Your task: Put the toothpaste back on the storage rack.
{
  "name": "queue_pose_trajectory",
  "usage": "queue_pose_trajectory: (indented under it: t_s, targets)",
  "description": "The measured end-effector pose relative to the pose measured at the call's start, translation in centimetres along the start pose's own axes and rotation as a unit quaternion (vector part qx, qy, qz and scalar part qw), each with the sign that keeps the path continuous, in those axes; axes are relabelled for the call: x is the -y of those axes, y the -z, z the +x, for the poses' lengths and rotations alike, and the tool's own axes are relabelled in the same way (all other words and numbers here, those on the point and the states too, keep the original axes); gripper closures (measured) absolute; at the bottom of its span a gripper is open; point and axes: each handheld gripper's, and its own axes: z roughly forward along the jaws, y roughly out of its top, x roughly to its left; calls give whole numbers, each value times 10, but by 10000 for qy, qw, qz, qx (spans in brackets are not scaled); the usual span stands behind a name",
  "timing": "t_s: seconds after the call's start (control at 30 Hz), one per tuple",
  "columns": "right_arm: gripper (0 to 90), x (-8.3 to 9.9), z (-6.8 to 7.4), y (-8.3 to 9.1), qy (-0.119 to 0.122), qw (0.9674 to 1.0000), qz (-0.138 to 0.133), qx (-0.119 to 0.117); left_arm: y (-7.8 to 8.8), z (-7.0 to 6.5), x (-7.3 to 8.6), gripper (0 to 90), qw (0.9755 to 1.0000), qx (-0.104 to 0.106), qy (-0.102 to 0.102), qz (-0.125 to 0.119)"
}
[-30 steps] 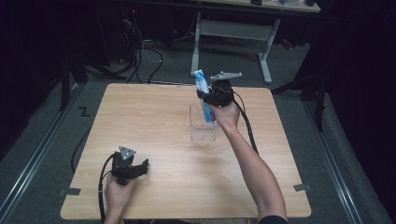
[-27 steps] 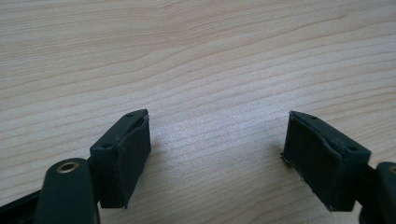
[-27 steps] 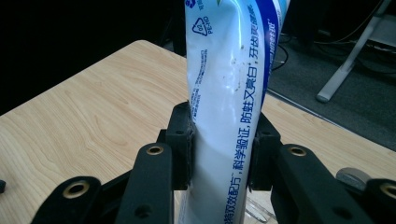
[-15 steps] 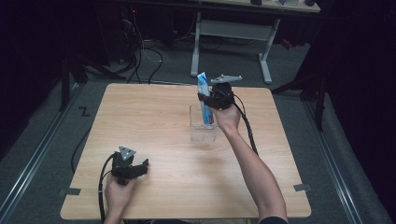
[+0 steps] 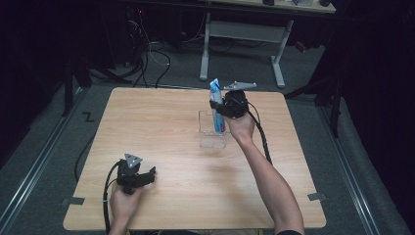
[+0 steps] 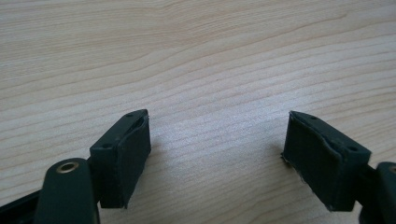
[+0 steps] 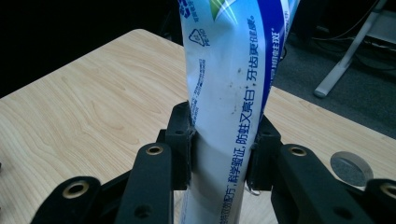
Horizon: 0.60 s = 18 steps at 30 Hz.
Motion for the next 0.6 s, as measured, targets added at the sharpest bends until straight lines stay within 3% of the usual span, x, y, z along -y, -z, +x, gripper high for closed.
queue_pose_trajectory:
  t_s: [0.6]
  targets:
    - [675, 16, -2, 1, -76, 9998, 140, -98, 0, 0, 0, 232, 10000, 1, 5, -5]
